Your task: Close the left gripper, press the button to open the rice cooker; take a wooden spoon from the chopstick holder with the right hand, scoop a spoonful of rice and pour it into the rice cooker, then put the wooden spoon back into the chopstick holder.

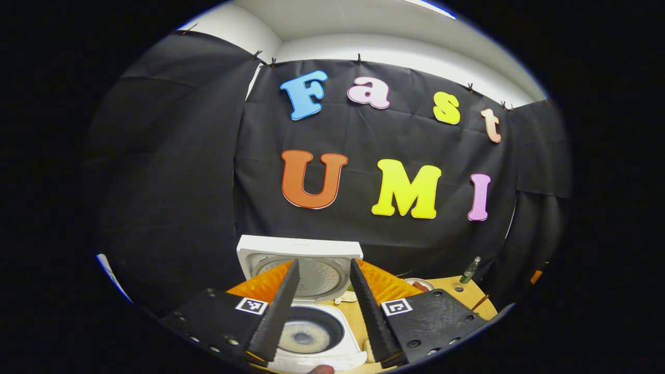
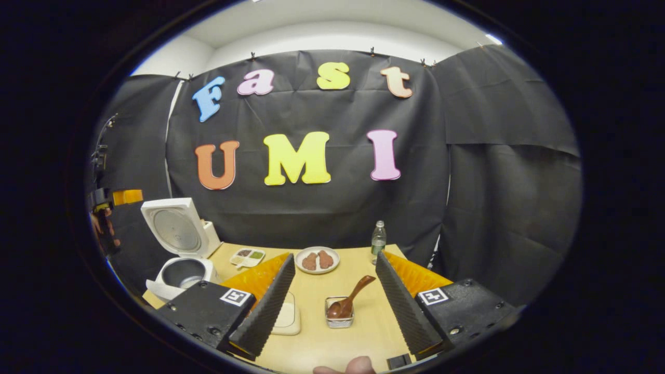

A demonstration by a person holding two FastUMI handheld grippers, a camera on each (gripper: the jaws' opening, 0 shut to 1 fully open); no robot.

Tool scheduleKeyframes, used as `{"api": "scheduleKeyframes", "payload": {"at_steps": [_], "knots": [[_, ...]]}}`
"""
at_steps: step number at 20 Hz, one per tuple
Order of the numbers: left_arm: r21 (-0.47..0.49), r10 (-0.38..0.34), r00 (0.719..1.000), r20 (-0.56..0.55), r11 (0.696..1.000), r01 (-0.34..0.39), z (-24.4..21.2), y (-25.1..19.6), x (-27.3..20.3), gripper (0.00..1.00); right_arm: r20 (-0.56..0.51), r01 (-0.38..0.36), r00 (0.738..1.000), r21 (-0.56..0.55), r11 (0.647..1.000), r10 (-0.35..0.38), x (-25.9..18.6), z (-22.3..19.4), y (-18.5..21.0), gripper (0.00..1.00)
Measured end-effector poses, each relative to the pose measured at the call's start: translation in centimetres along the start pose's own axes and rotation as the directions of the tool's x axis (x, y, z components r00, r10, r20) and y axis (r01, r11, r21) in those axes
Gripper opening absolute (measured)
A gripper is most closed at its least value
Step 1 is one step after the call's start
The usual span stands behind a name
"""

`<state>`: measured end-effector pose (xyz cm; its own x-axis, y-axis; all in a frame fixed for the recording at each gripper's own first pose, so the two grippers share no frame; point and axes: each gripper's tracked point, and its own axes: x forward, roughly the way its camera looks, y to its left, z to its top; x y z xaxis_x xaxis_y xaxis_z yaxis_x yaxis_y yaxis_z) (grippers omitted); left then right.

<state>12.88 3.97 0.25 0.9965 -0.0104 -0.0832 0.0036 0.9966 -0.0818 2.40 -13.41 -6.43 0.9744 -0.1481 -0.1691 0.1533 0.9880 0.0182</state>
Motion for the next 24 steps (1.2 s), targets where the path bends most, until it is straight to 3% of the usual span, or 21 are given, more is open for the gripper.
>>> {"api": "scheduleKeyframes", "payload": {"at_steps": [1, 2, 5, 15, 24], "knots": [[0.006, 0.003, 1.0, 0.007, 1.0, -0.003, 0.0, -0.2, -0.6, 0.55, 0.003, 0.002, 1.0, 0.003, 1.0, -0.002, -0.1, -0.1, -0.2, 1.0], [0.008, 0.009, 1.0, 0.012, 1.0, -0.009, 0.3, -0.4, -1.1, 0.78, 0.002, 0.004, 1.0, 0.006, 1.0, -0.004, -0.1, -0.2, -0.4, 1.0], [0.022, 0.037, 0.998, 0.044, 0.999, -0.038, 1.4, -0.2, -2.9, 0.95, 0.0, 0.006, 1.0, 0.013, 1.0, -0.006, 0.1, -0.6, -0.9, 0.99], [-0.001, 0.058, 0.997, 0.059, 0.998, -0.059, 1.5, -2.3, -5.6, 0.94, -0.028, -0.023, 0.999, 0.046, 0.999, 0.024, 3.0, -4.4, -2.9, 1.0], [0.023, 0.128, 0.99, 0.062, 0.991, -0.13, 1.4, -3.1, -4.9, 0.94, -0.147, -0.049, 0.987, 0.089, 0.995, 0.062, 12.9, -12.9, -5.4, 0.99]]}}
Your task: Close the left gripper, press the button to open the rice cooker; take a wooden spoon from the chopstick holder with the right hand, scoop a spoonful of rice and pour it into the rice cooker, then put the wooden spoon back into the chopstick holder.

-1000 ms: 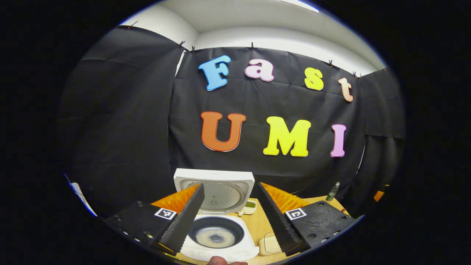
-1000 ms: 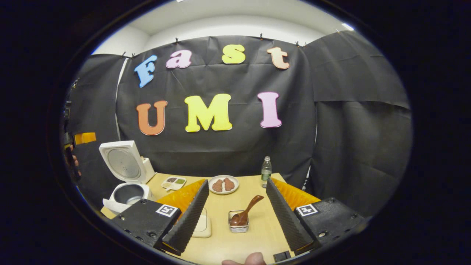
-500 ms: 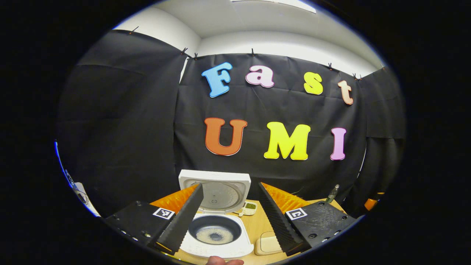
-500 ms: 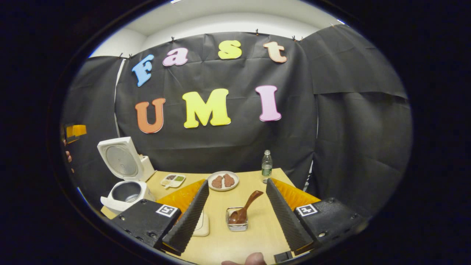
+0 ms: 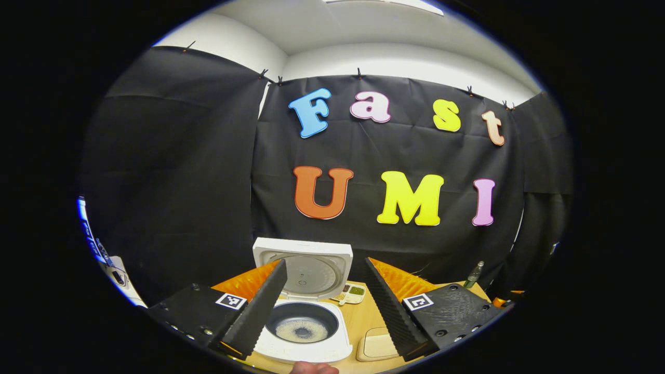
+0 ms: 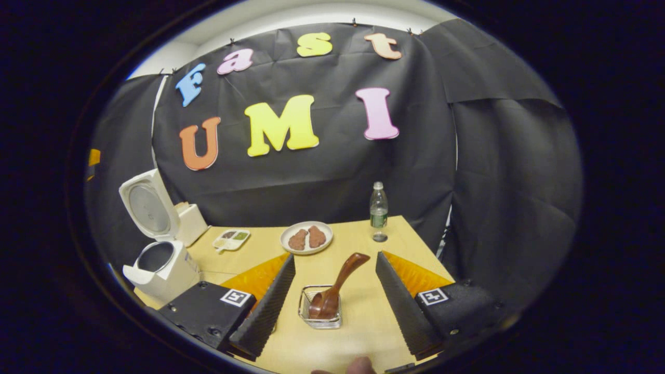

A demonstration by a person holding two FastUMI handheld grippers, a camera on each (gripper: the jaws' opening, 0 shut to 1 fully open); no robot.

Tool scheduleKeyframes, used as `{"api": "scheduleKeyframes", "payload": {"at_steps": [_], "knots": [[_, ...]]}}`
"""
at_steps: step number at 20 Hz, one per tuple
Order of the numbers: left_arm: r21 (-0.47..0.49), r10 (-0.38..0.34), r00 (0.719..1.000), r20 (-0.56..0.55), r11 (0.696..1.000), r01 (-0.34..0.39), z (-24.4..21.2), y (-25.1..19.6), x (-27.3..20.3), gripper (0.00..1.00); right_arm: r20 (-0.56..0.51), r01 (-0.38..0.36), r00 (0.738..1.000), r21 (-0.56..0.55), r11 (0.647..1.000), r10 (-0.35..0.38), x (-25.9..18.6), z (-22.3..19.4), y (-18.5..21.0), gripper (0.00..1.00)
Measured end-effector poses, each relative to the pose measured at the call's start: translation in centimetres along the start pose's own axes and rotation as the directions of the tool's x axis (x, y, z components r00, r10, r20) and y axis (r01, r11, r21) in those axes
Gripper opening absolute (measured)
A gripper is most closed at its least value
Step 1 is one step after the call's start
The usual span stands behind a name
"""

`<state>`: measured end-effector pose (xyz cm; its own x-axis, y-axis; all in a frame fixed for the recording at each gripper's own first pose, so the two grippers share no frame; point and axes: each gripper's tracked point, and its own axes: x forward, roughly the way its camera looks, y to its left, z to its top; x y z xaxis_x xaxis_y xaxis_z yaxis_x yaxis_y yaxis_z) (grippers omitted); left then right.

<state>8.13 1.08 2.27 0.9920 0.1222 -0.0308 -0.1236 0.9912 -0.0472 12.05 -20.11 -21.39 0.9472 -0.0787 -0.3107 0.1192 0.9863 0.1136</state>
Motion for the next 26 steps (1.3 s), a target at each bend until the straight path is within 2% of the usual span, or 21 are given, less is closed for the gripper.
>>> {"api": "scheduleKeyframes", "payload": {"at_steps": [3, 7, 8, 9, 14, 15, 16, 17, 18, 19, 20, 21, 26], "knots": [[0.001, 0.023, 1.0, 0.002, 1.0, -0.023, 0.0, -0.5, 0.7, 0.94, -0.071, -0.012, 0.997, 0.031, 0.999, 0.014, 3.9, -3.0, -0.8, 0.99], [0.023, 0.06, 0.998, -0.017, 0.998, -0.059, -0.7, -1.2, 1.6, 0.94, -0.173, -0.047, 0.983, 0.086, 0.995, 0.062, 8.1, -6.7, -1.3, 0.93], [0.03, 0.073, 0.997, -0.02, 0.997, -0.073, -0.9, -1.2, 1.6, 0.94, -0.186, -0.057, 0.98, 0.1, 0.993, 0.075, 8.9, -7.2, -1.3, 0.84], [0.036, 0.085, 0.996, -0.026, 0.996, -0.084, -1.1, -1.1, 1.7, 0.94, -0.198, -0.061, 0.977, 0.107, 0.992, 0.082, 9.7, -7.8, -1.4, 0.87], [0.058, 0.141, 0.989, -0.051, 0.989, -0.138, -2.2, -0.3, 1.2, 0.94, -0.232, -0.08, 0.968, 0.075, 0.994, 0.096, 12.7, -8.9, -1.4, 0.62], [0.059, 0.145, 0.988, -0.055, 0.988, -0.142, -2.3, -0.2, 1.1, 0.94, -0.233, -0.085, 0.967, 0.071, 0.994, 0.099, 12.8, -8.9, -1.3, 0.58], [0.06, 0.15, 0.987, -0.056, 0.987, -0.147, -2.4, -0.1, 1.1, 0.94, -0.233, -0.085, 0.967, 0.067, 0.994, 0.099, 13.0, -8.9, -1.3, 0.45], [0.06, 0.152, 0.987, -0.055, 0.987, -0.149, -2.4, 0.0, 1.0, 0.94, -0.232, -0.086, 0.968, 0.065, 0.994, 0.099, 12.9, -8.8, -1.2, 0.48], [0.057, 0.15, 0.987, -0.056, 0.988, -0.146, -2.4, 0.1, 0.9, 0.94, -0.232, -0.085, 0.968, 0.066, 0.994, 0.098, 12.8, -8.7, -1.0, 0.34], [0.053, 0.145, 0.988, -0.057, 0.988, -0.142, -2.3, 0.1, 1.0, 0.94, -0.235, -0.082, 0.967, 0.066, 0.994, 0.095, 12.4, -8.7, -0.9, 0.37], [0.051, 0.143, 0.988, -0.055, 0.989, -0.14, -2.4, 0.2, 0.9, 0.94, -0.235, -0.082, 0.967, 0.073, 0.994, 0.096, 12.2, -8.7, -0.8, 0.31], [0.051, 0.14, 0.989, -0.049, 0.989, -0.138, -2.2, 0.4, 0.7, 0.94, -0.237, -0.081, 0.967, 0.081, 0.993, 0.098, 11.7, -8.7, -0.6, 0.31], [0.068, 0.136, 0.991, -0.018, 0.989, -0.134, -1.5, 2.6, -0.6, 0.94, -0.231, -0.057, 0.97, 0.097, 0.994, 0.078, 9.7, -8.2, 0.8, 0.2]]}}
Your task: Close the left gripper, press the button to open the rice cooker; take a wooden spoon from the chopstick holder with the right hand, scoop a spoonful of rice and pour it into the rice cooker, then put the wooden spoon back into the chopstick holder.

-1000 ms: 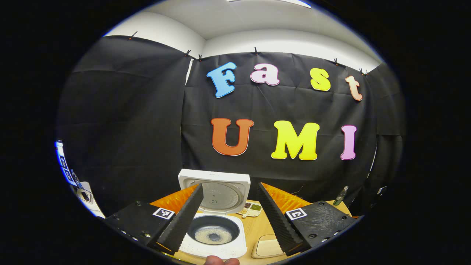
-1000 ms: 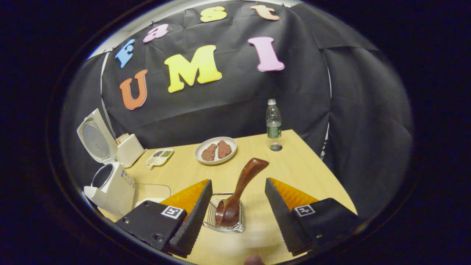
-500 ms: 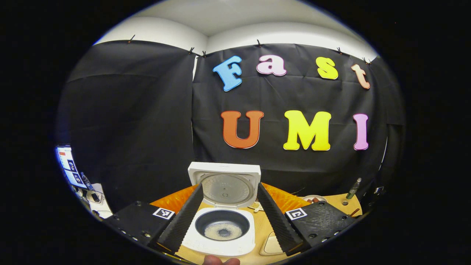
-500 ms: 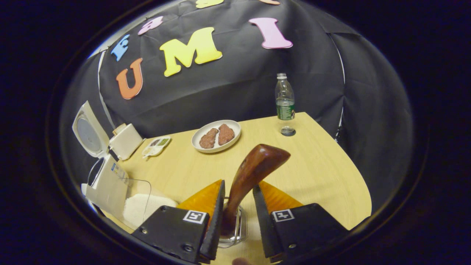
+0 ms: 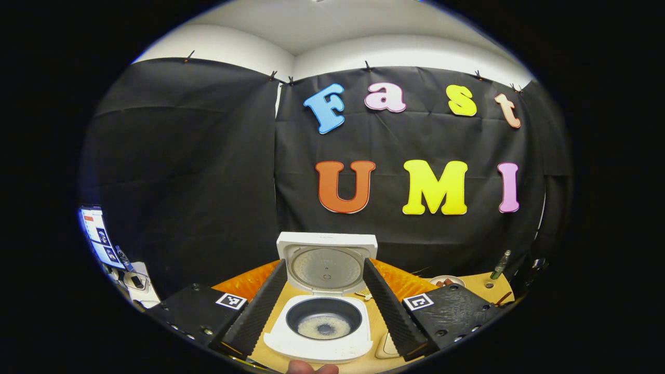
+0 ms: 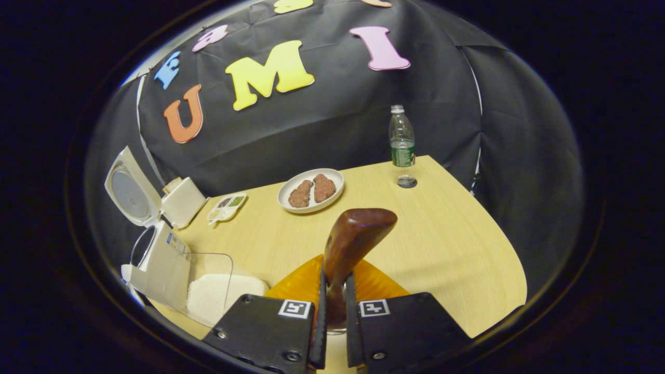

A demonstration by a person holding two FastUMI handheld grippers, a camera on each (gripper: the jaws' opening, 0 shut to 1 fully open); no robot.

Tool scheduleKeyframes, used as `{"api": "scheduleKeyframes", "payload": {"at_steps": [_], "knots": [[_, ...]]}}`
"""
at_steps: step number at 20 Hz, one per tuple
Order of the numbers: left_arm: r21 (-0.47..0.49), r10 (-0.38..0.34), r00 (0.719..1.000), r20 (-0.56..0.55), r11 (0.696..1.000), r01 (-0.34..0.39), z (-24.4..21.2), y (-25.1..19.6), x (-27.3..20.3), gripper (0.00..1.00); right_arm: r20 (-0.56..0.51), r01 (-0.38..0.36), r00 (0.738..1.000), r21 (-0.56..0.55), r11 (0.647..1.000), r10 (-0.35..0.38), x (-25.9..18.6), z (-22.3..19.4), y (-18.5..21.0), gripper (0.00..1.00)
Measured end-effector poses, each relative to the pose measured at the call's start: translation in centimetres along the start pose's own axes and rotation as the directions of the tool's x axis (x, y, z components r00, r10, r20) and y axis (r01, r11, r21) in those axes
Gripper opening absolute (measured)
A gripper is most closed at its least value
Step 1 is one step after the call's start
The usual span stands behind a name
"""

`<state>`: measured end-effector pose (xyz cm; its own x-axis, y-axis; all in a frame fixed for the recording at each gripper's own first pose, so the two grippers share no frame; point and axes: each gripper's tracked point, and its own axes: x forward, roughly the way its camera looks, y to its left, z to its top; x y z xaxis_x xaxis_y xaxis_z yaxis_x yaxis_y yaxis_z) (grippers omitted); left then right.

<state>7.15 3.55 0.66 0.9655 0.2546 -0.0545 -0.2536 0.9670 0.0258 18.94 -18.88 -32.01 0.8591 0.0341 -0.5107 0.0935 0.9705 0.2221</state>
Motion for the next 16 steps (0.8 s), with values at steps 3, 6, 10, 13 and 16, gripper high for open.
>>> {"api": "scheduleKeyframes", "payload": {"at_steps": [3, 6, 10, 13, 16], "knots": [[-0.008, -0.008, 1.0, 0.003, 1.0, 0.008, -0.1, 1.6, -0.5, 0.94, 0.045, 0.04, 0.998, -0.035, 0.999, -0.038, -1.6, 1.4, 0.9, 0.18], [-0.007, -0.03, 1.0, 0.009, 1.0, 0.03, -0.3, 3.0, -1.1, 0.94, 0.104, 0.074, 0.992, -0.081, 0.994, -0.065, -3.8, 3.9, 2.3, 0.17], [0.007, -0.063, 0.998, 0.026, 0.998, 0.063, -0.8, 4.6, -1.3, 0.94, 0.177, 0.1, 0.981, -0.096, 0.99, -0.082, -7.3, 7.7, 5.4, 0.14], [0.008, -0.093, 0.995, 0.037, 0.996, 0.093, -1.0, 5.9, -1.4, 0.94, 0.214, 0.084, 0.975, -0.087, 0.993, -0.064, -9.7, 9.6, 9.1, 0.13], [-0.011, -0.095, 0.994, 0.052, 0.995, 0.096, -0.8, 7.6, -1.2, 0.94, 0.225, 0.049, 0.974, -0.116, 0.992, -0.021, -10.5, 9.6, 13.6, 0.13]]}}
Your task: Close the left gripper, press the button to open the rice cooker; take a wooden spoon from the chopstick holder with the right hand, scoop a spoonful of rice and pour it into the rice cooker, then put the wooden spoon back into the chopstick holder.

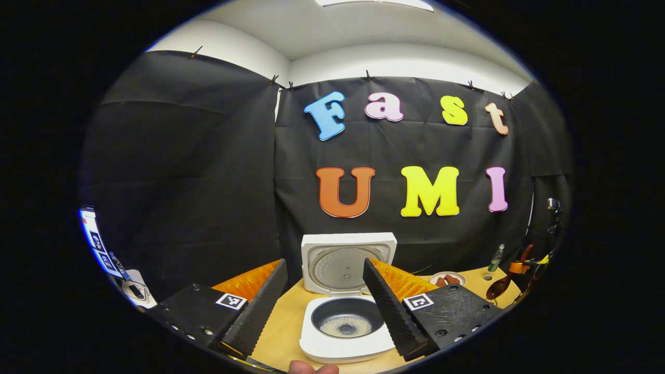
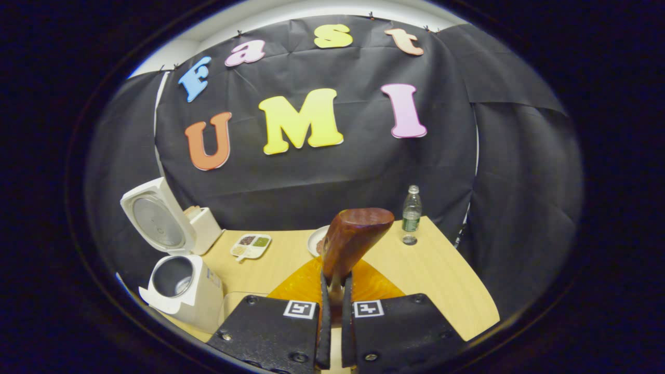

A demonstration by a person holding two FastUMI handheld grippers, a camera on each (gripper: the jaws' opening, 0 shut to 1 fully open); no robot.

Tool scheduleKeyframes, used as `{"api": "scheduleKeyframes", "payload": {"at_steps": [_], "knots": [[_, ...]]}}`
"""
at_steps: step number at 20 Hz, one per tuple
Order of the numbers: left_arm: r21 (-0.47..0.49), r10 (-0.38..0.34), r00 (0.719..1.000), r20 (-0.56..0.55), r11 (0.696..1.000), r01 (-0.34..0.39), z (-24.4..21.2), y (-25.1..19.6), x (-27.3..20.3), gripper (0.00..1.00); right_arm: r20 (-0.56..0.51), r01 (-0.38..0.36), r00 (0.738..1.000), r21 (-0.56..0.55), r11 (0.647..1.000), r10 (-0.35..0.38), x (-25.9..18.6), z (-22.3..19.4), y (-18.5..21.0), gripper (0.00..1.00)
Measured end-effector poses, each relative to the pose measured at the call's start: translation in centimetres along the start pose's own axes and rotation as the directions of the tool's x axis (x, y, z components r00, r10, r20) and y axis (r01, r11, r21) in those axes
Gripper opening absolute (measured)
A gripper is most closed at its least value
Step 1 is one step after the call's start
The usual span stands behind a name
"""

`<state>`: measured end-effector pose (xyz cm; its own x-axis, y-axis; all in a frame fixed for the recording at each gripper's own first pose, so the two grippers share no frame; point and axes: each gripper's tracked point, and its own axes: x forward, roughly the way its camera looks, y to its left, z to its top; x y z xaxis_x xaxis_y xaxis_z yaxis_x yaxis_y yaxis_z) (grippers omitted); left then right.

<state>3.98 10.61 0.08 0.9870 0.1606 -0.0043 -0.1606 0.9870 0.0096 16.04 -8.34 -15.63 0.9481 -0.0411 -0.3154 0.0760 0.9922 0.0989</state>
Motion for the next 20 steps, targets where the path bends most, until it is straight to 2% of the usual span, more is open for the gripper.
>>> {"api": "scheduleKeyframes", "payload": {"at_steps": [3, 6, 11, 14, 16, 20], "knots": [[-0.01, 0.012, 1.0, 0.0, 1.0, -0.012, 0.1, 1.9, -0.4, 0.94, -0.019, -0.047, 0.999, -0.03, 0.998, 0.046, 0.3, -1.8, 4.2, 0.13], [-0.026, 0.036, 0.999, -0.022, 0.999, -0.037, -0.1, 3.4, -0.4, 0.94, -0.067, -0.079, 0.995, -0.04, 0.996, 0.076, 1.2, -5.3, 7.2, 0.13], [-0.034, 0.053, 0.997, -0.059, 0.998, -0.055, -0.8, 4.5, -0.5, 0.94, -0.116, -0.031, 0.993, -0.155, 0.988, 0.013, 3.8, -11.5, 7.7, 0.13], [-0.02, 0.07, 0.993, -0.095, 0.997, -0.072, -1.9, 5.4, -0.8, 0.94, -0.084, -0.004, 0.996, -0.31, 0.951, -0.024, 4.7, -13.3, 8.1, 0.13], [-0.009, 0.08, 0.99, -0.12, 0.997, -0.082, -2.6, 5.9, -1.0, 0.94, -0.068, 0.02, 0.997, -0.368, 0.93, -0.049, 5.4, -14.4, 8.2, 0.13], [0.011, 0.101, 0.985, -0.143, 0.995, -0.101, -3.3, 6.9, -1.4, 0.94, -0.124, -0.039, 0.992, -0.286, 0.958, 0.003, 5.1, -16.6, 10.4, 0.13]]}}
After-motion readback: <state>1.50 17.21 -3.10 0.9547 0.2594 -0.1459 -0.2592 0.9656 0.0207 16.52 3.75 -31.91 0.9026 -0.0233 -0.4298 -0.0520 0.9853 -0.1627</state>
